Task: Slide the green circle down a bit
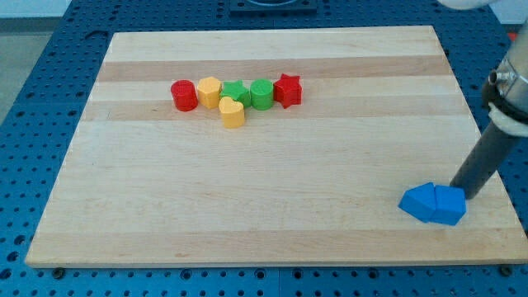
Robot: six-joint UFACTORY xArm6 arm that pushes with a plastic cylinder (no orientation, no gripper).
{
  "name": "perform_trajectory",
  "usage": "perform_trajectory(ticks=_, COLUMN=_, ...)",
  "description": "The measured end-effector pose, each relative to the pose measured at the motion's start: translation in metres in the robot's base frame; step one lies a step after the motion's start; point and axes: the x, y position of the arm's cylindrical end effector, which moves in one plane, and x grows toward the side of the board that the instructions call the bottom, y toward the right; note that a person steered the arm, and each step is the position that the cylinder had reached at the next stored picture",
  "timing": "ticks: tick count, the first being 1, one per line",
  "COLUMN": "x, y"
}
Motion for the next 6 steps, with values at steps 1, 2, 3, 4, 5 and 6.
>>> perform_trajectory(ticks=1, x=0.001, y=0.0)
perform_trajectory(ticks=2, x=-0.025, y=0.02)
perform_trajectory(ticks=3, x=-0.088, y=0.028)
perform_trajectory(ticks=4, x=-0.165, y=0.025)
perform_trajectory(ticks=5, x=-0.239, y=0.005)
perform_trajectory(ticks=6, x=-0.279, y=-0.065)
